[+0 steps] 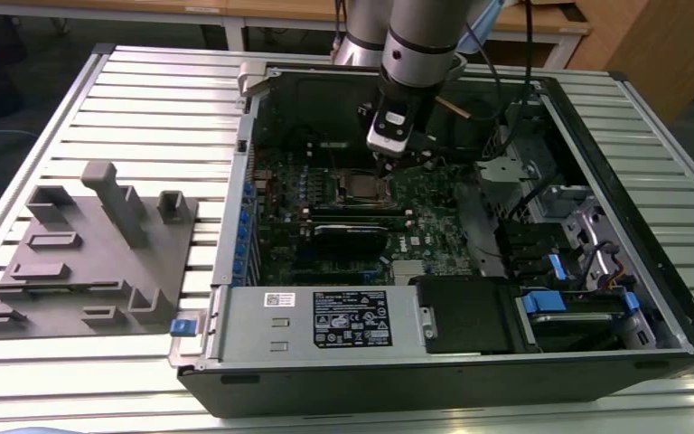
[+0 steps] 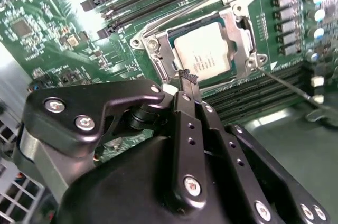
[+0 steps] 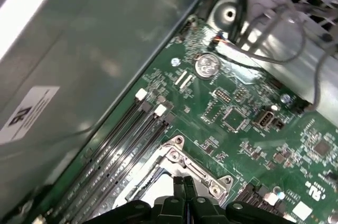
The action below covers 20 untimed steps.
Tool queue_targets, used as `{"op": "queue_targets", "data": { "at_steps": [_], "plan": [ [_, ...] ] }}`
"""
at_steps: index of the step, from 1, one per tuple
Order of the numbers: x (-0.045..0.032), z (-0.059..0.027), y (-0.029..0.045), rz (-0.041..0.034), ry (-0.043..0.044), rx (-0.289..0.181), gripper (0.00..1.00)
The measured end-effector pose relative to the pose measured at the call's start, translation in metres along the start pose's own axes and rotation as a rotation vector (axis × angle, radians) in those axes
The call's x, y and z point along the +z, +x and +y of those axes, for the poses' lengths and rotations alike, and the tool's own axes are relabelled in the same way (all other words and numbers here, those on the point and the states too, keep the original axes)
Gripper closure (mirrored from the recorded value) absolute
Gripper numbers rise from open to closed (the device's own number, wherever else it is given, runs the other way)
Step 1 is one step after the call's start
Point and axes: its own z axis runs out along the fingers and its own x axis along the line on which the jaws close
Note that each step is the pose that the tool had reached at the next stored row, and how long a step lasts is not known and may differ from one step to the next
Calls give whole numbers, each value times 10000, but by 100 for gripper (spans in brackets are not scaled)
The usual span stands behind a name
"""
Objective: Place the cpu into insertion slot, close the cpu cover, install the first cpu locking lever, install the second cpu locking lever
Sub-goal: 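Close the cpu cover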
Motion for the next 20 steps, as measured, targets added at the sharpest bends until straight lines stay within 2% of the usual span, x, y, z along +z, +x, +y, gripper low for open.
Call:
{"op": "queue_targets", "data": {
  "at_steps": [4,7,17,20],
  "plan": [
    [3,0,0,-5,35,-692,89],
    [4,0,0,-7,52,-1036,89],
    [4,-1,0,-8,56,-1104,89],
    [5,-1,1,-8,64,-1301,89]
  ]
}}
